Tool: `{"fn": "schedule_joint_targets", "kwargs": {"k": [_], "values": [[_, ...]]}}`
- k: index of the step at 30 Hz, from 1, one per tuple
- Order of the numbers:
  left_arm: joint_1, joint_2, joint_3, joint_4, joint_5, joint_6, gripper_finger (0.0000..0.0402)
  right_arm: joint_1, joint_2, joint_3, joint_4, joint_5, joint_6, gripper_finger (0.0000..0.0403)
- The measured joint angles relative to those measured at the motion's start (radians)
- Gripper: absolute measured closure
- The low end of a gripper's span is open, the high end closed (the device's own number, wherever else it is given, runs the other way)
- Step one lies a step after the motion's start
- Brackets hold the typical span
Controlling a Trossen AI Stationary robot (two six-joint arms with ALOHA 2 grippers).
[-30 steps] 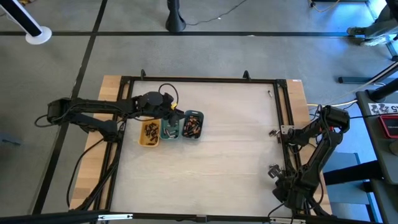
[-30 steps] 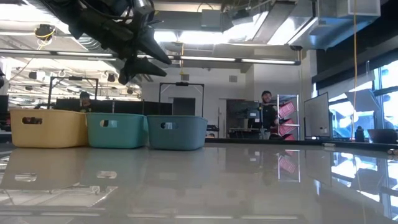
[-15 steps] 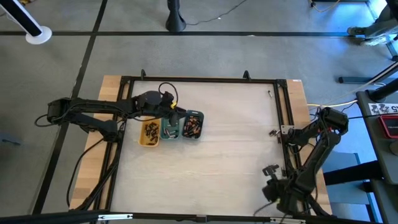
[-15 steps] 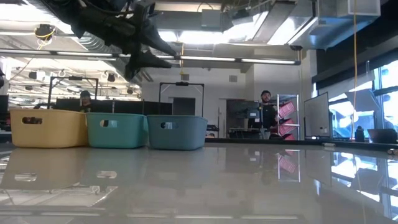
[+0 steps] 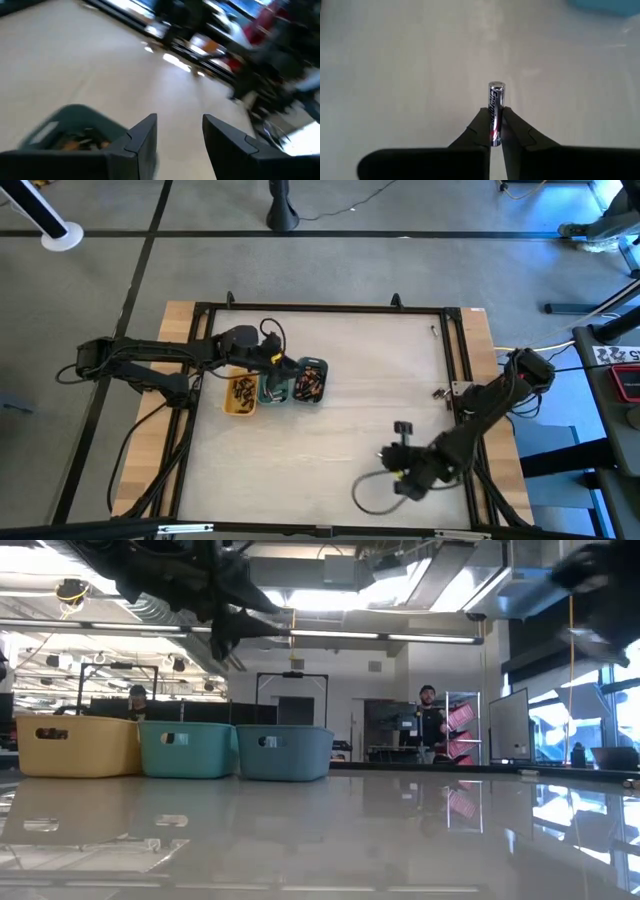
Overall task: Sort batteries
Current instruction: Put the silver battery into the green bin
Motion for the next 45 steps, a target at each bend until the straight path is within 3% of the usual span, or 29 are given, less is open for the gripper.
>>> {"fn": "schedule_joint_targets", "kwargs": {"k": [9, 21, 29, 39, 45], "values": [[0.032, 0.018, 0.000, 0.049, 0.272, 0.104, 0.0254, -0.206, 0.000, 0.000, 0.284, 0.040, -0.166, 0.0384], [0.038, 0.135, -0.005, 0.343, 0.482, -0.029, 0.0254, -0.390, -0.002, 0.001, 0.722, 0.028, -0.439, 0.0384], [-0.005, 0.143, -0.006, 0.364, 0.471, -0.021, 0.0254, -0.487, -0.002, 0.001, 0.770, -0.064, -0.555, 0.0384], [-0.050, 0.143, -0.006, 0.391, 0.204, 0.072, 0.0254, -0.603, -0.002, 0.001, 0.782, -0.290, -0.549, 0.0384], [-0.067, 0.143, -0.006, 0.412, 0.176, 0.079, 0.0254, -0.646, -0.002, 0.001, 0.792, -0.367, -0.548, 0.0384]]}}
